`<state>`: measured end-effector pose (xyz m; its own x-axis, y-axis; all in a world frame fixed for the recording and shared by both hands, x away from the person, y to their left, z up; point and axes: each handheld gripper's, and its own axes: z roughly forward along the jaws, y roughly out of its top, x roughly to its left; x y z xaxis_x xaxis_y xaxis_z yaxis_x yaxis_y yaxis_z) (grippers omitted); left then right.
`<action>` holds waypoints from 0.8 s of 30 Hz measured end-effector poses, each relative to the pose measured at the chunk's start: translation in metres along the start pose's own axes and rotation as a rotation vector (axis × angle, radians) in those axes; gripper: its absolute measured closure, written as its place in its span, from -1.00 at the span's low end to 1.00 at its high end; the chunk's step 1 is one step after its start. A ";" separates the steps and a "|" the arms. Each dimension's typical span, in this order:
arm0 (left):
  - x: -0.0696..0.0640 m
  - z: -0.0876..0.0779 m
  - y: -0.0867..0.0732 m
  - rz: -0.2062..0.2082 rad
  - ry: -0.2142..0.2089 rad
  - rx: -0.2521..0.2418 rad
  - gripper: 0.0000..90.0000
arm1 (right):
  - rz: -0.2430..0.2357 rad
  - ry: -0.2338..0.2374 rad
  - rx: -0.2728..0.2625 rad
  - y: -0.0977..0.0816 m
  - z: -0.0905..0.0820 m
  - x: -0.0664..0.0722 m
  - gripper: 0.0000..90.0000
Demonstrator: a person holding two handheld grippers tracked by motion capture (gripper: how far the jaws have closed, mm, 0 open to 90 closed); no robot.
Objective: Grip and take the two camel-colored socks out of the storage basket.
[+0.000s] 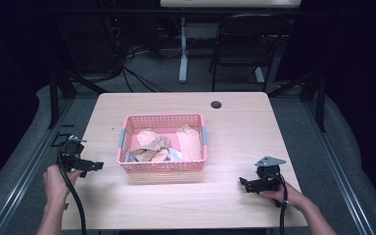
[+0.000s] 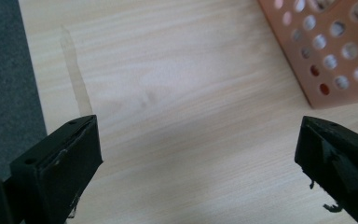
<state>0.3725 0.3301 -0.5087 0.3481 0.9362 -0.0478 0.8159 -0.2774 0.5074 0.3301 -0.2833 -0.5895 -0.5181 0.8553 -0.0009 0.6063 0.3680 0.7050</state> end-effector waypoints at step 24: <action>-0.022 -0.062 0.073 0.153 -0.153 0.034 -0.99 | 0.009 -0.013 -0.006 0.000 0.000 0.002 -1.00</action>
<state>0.3953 0.3025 -0.4174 0.5330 0.8398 -0.1034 0.7622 -0.4235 0.4895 0.3290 -0.2818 -0.5898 -0.5048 0.8632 -0.0037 0.6074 0.3583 0.7090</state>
